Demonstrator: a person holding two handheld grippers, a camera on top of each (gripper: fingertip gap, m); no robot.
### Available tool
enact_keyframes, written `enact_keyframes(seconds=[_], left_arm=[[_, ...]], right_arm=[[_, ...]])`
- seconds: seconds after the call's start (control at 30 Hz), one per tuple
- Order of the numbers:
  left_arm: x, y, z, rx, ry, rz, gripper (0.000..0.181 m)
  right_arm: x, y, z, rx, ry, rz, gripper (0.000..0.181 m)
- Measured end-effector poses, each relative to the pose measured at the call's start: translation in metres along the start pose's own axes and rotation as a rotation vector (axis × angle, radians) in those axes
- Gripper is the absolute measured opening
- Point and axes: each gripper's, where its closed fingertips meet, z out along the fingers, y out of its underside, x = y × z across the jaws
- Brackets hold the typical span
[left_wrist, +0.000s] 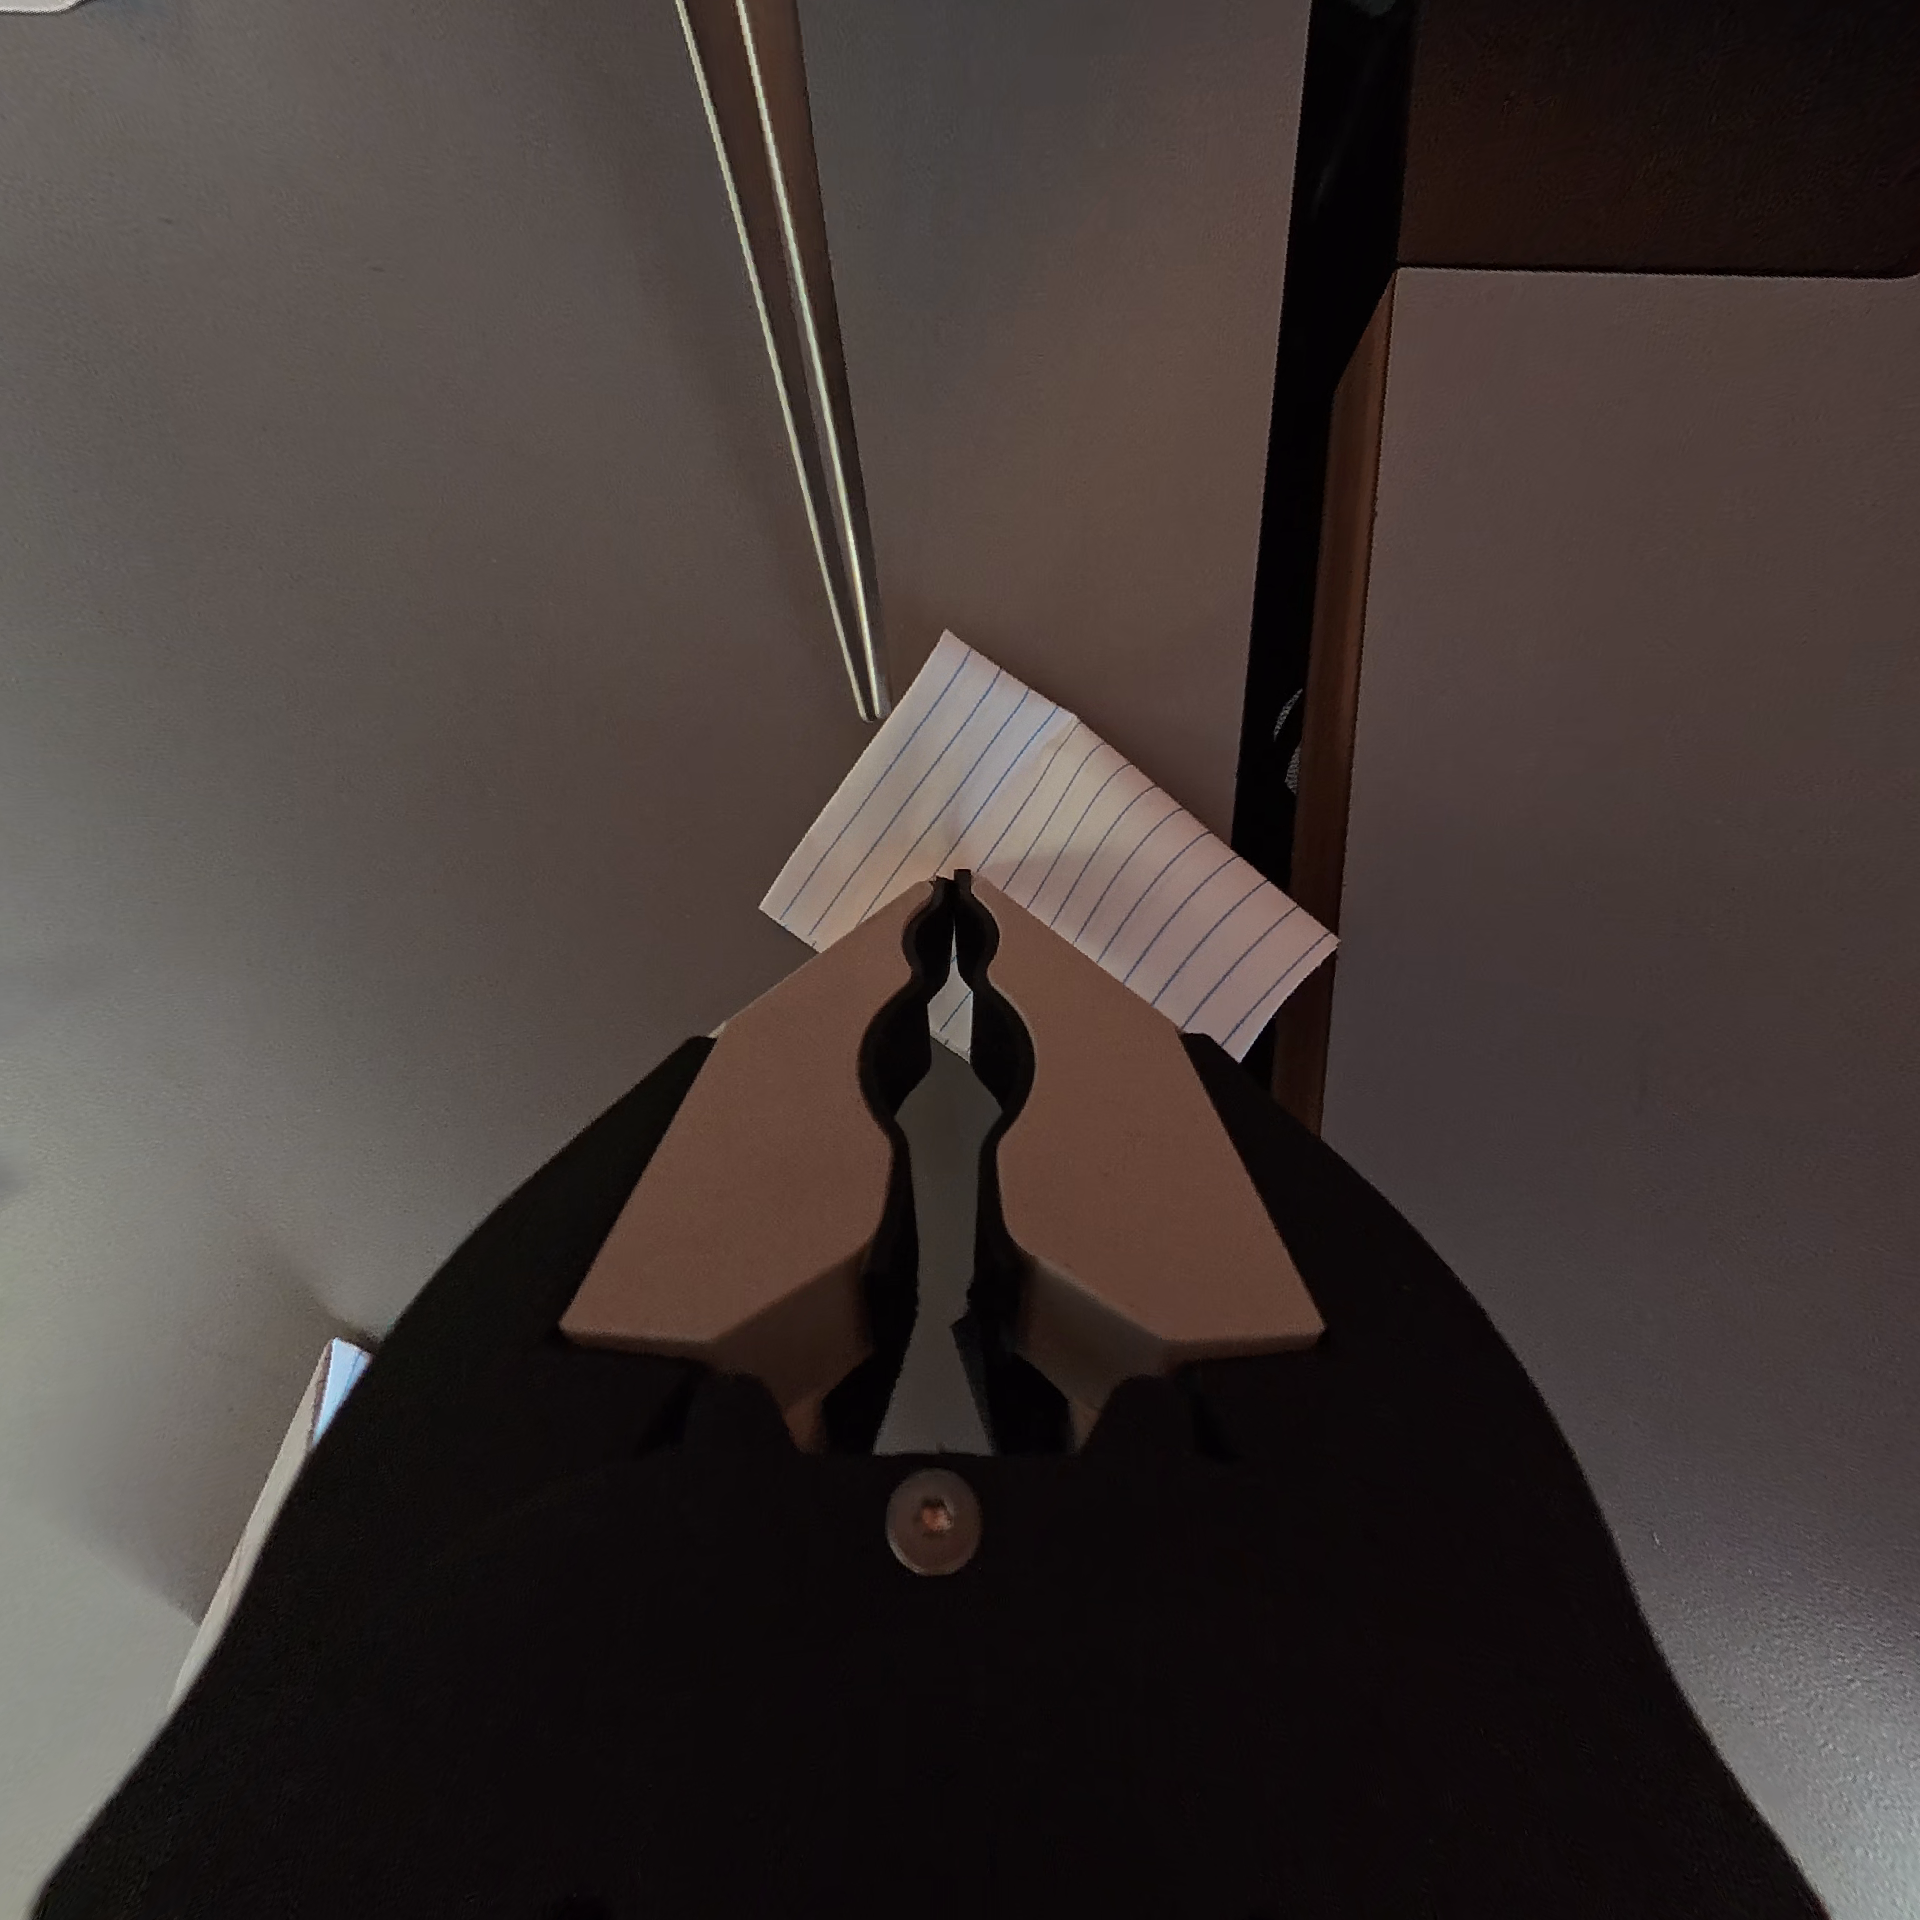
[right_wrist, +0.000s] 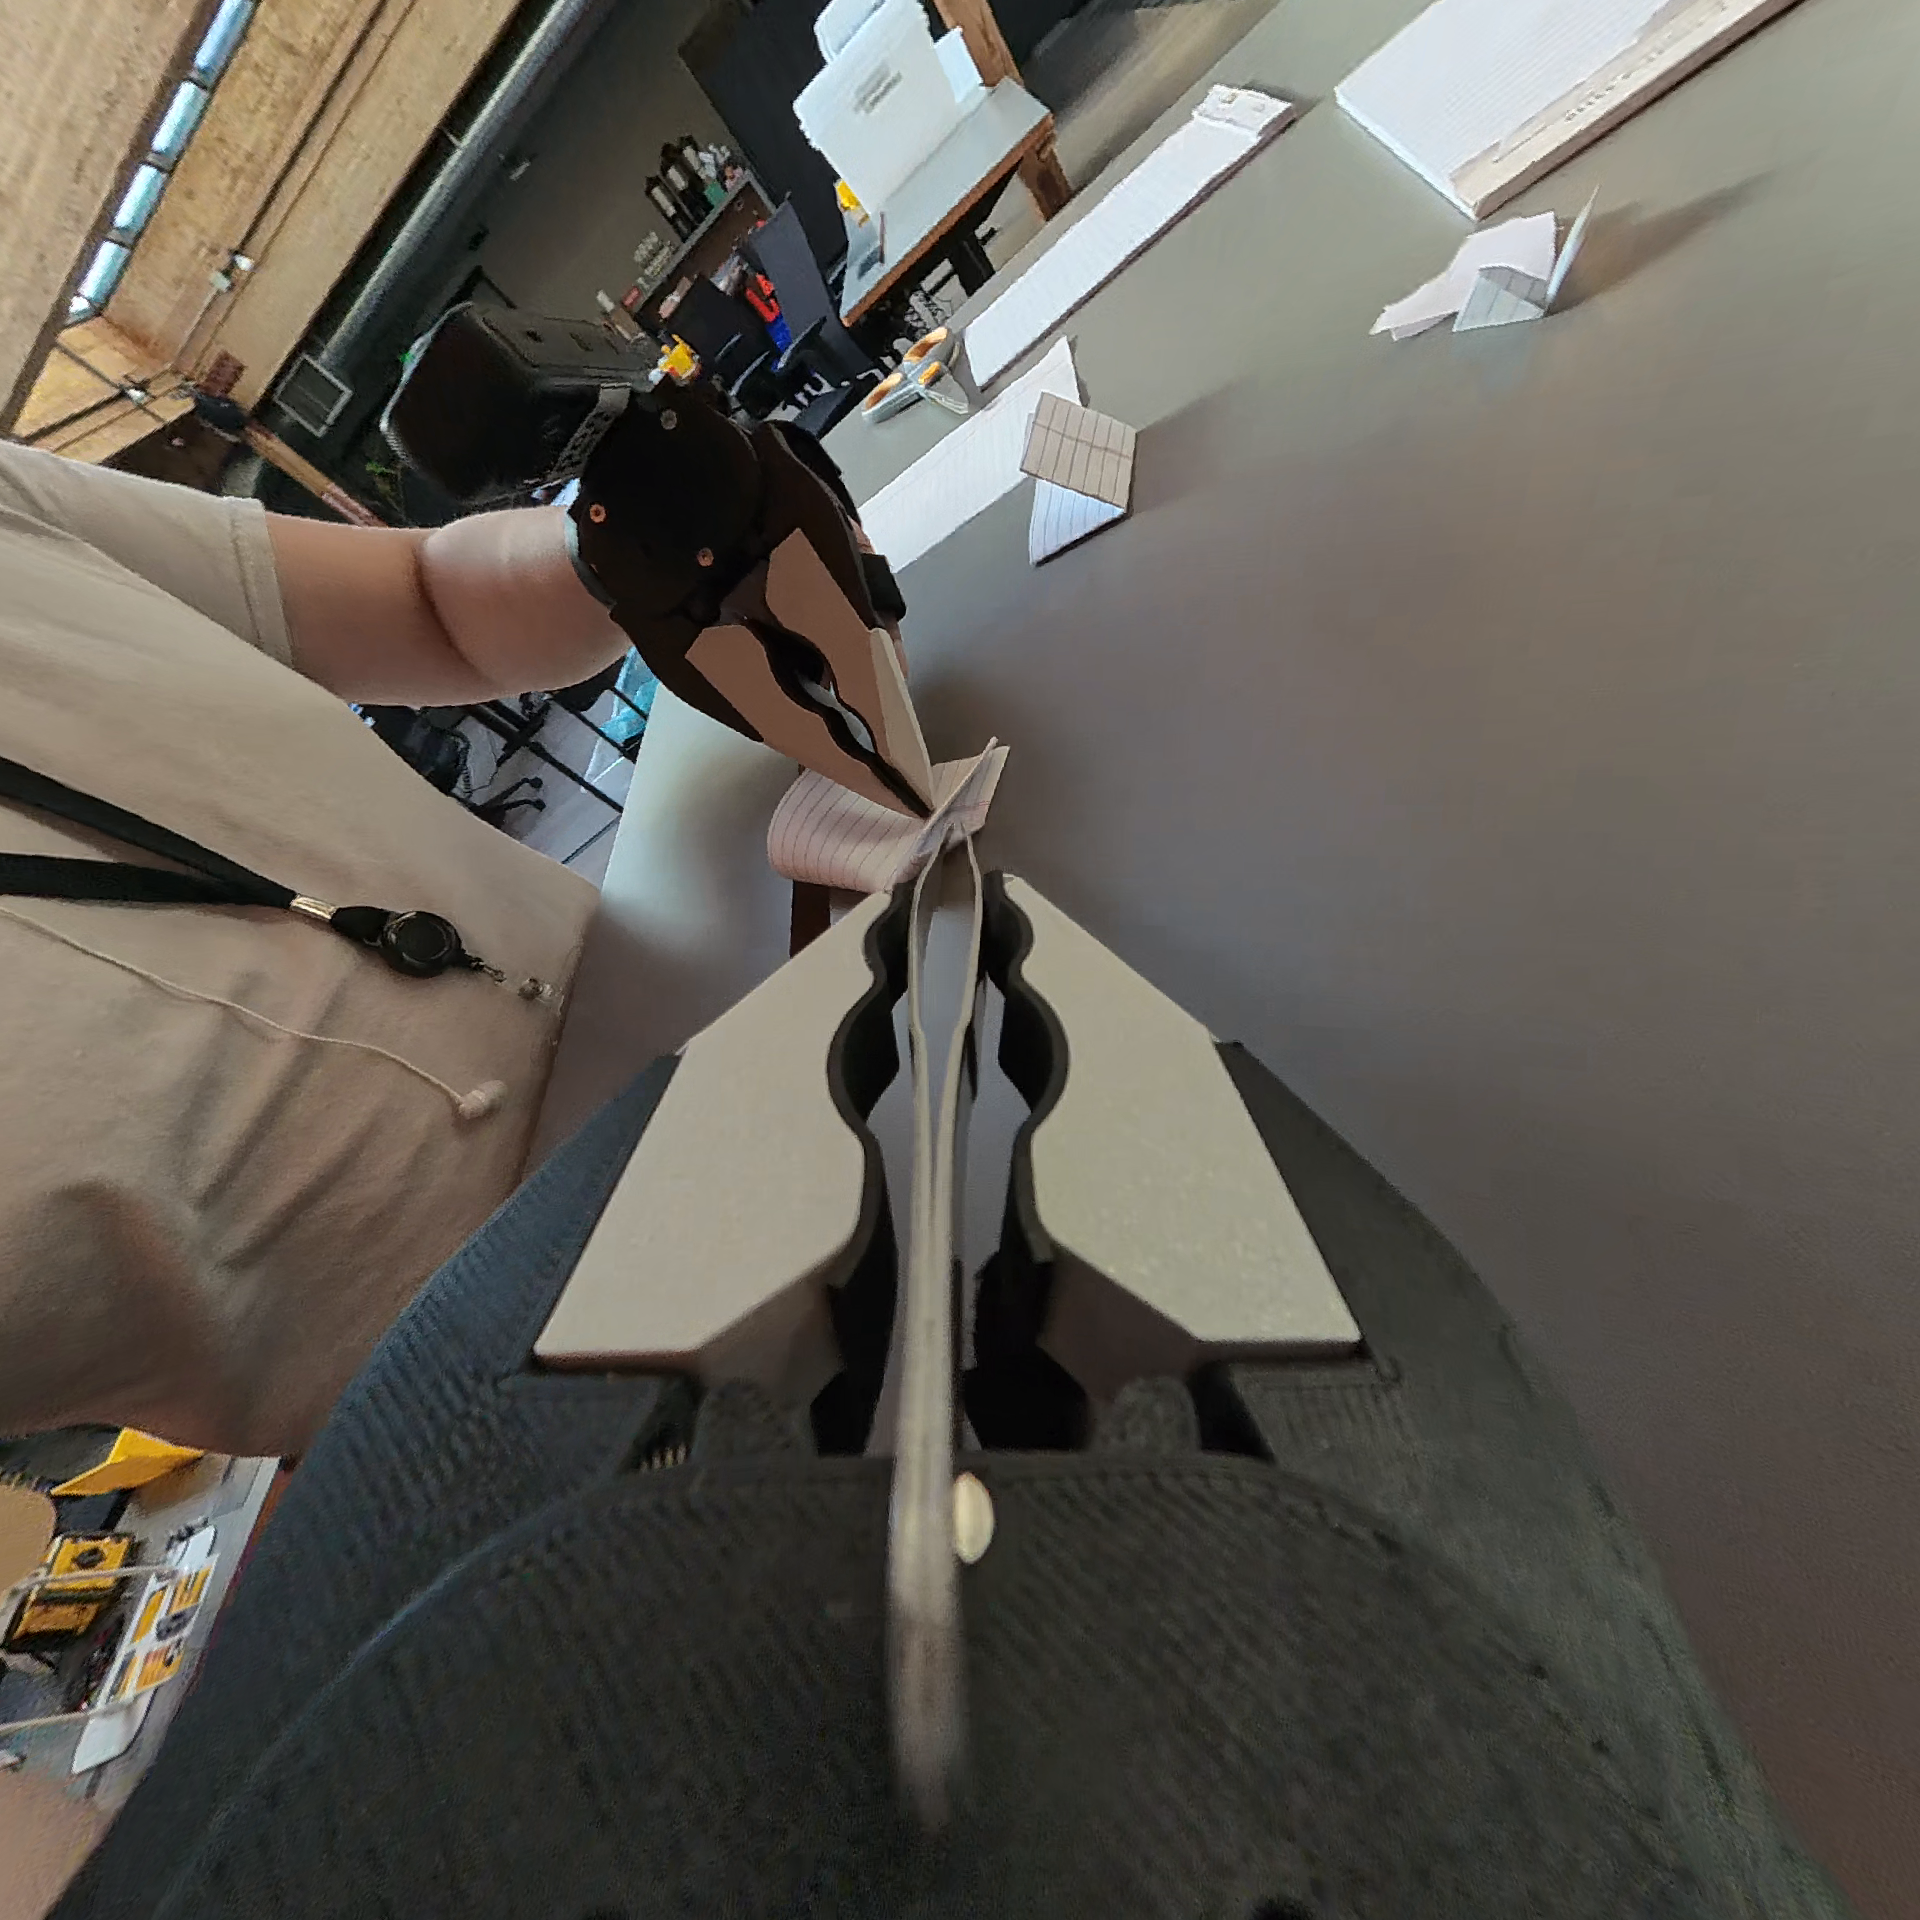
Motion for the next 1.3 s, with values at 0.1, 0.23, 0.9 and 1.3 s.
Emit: enact_keyframes(seconds=[0.1, 0.23, 0.9, 1.3], left_arm=[[0.0, 0.0, 0.0, -0.001, 0.005, -0.017, 0.0], [0.0, 0.0, 0.0, -0.001, -0.001, -0.019, 0.0], [0.0, -0.001, 0.0, 0.022, 0.07, 0.085, 0.0], [0.0, -0.001, 0.0, 0.048, 0.072, 0.047, 0.0]], right_arm=[[0.001, -0.001, 0.004, -0.021, -0.051, -0.043, 0.012], [0.007, 0.0, 0.011, -0.103, -0.135, -0.075, 0.012], [0.026, -0.003, 0.019, -0.303, -0.463, 0.044, 0.012], [-0.02, -0.031, -0.03, 0.395, 0.002, 0.461, 0.013]])
